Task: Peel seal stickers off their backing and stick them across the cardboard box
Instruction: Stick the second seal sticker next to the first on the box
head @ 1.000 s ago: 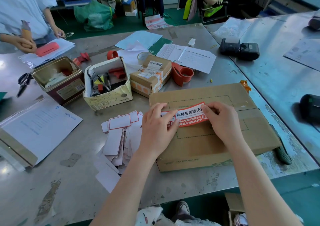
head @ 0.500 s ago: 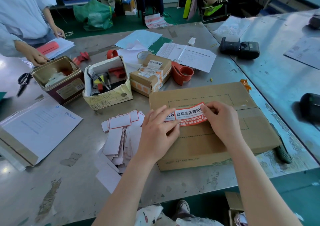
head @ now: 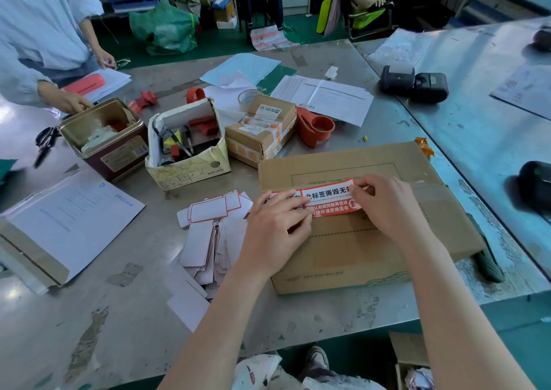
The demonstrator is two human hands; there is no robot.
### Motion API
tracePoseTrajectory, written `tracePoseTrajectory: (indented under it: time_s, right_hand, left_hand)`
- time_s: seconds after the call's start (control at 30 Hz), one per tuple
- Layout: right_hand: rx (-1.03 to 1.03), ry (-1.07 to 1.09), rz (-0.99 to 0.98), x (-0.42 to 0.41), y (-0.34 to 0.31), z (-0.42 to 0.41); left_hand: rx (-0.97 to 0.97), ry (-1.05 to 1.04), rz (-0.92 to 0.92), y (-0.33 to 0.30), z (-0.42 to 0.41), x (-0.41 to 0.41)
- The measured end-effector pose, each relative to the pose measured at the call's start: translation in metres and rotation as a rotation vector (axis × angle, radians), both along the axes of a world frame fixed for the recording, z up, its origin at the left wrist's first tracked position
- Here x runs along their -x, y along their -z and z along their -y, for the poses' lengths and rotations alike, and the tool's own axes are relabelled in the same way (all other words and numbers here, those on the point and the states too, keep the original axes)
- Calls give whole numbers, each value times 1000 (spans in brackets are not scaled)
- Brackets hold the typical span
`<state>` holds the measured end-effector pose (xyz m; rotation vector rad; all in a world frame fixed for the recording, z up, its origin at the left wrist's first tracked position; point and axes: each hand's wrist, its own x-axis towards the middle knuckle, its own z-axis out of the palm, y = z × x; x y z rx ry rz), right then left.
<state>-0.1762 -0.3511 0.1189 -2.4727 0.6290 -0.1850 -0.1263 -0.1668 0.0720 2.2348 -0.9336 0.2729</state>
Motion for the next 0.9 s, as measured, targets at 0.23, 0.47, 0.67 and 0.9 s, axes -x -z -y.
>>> tracePoseTrajectory:
  time_s: [0.23,0.47,0.67,0.9]
  right_hand:
    - [-48,-37,-14,2,0,2]
    - [-65,-43,14,4,4,3]
    - [-126,-3,55,8,3,7]
    - [-149,91,76,9,5,11]
  left_hand:
    - [-11,2,7,0,0,0]
    - [8,-5,12,2,1,0]
    - [23,-17,7,3,2,0]
    - [30,-16,2,4,1,0]
